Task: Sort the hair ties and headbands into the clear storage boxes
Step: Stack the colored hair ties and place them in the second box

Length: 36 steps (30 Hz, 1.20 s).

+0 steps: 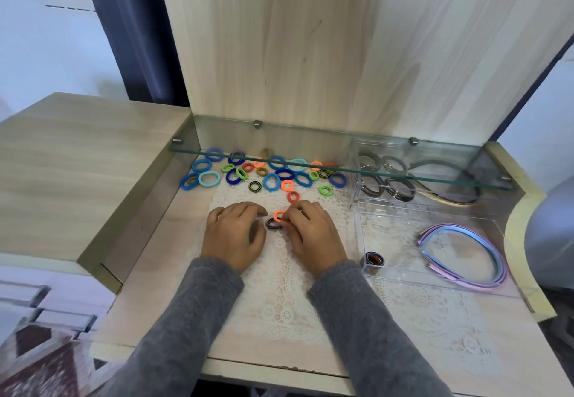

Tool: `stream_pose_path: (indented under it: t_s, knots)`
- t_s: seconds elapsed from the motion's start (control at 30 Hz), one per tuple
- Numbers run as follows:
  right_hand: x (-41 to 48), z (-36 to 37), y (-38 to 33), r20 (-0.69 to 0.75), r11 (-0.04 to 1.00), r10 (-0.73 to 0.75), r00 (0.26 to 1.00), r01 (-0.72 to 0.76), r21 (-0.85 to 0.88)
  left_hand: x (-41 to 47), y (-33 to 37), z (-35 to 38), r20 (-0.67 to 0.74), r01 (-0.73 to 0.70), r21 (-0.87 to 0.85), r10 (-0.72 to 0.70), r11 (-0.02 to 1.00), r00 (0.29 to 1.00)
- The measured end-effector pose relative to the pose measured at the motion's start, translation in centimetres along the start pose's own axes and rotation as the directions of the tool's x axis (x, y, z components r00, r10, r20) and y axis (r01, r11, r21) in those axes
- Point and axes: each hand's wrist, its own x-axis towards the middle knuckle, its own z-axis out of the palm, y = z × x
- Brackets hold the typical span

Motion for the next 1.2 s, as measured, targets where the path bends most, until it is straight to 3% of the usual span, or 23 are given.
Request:
stream_pose_path:
  t_s: [0.13, 0.37, 0.53, 0.63, 0.7, 0.83, 0.97, 1.2]
  knots:
    - [0.1, 0.2, -0.3, 0.044, 0.997, -0.077, 0.996, 0.077, -0.001, -0.1, -0.2, 0.1, -0.012, 0.057, 0.048, -0.057, 0.997, 0.998]
    - [0.3, -0.1, -0.7, 0.108, 0.998, -0.051, 0.993, 0.054, -0.026, 0.2, -0.6, 0.2, 0.008, 0.059, 0.023, -0.059, 0.998, 0.998]
    - [0.3, -0.6, -0.7, 0.102, 0.99, 0.137, 0.985, -0.134, -0.034, 1.2, -0.8, 0.1, 0.04, 0.11, -0.015, -0.109, 0.994, 0.993]
    - [0.8, 0.0, 0.1, 0.145, 0.946, 0.321, 0.936, -0.323, -0.01, 2.7, -0.8, 0.1, 0.112, 0.174, 0.019, -0.175, 0.985, 0.978]
    - [1.0, 0.1, 0.4, 0.189, 0.927, 0.374, 0.908, -0.374, -0.037, 3.7, -0.8, 0.2, 0.151, 0.201, 0.057, -0.208, 0.978, 0.967]
    - [1.2, 0.4, 0.2, 0.219, 0.932, 0.359, 0.907, -0.334, -0.142, 5.1, -0.8, 0.7, 0.172, 0.213, 0.131, -0.234, 0.968, 0.957]
    - [1.3, 0.6, 0.2, 0.126, 0.939, 0.343, 0.931, -0.337, -0.062, 5.6, -1.2, 1.2, 0.111, 0.263, 0.124, -0.277, 0.957, 0.955]
    - [1.0, 0.7, 0.5, 0.048, 0.949, 0.303, 0.952, -0.296, -0.112, 4.3, -1.2, 1.4, 0.027, 0.222, 0.095, -0.226, 0.97, 0.974]
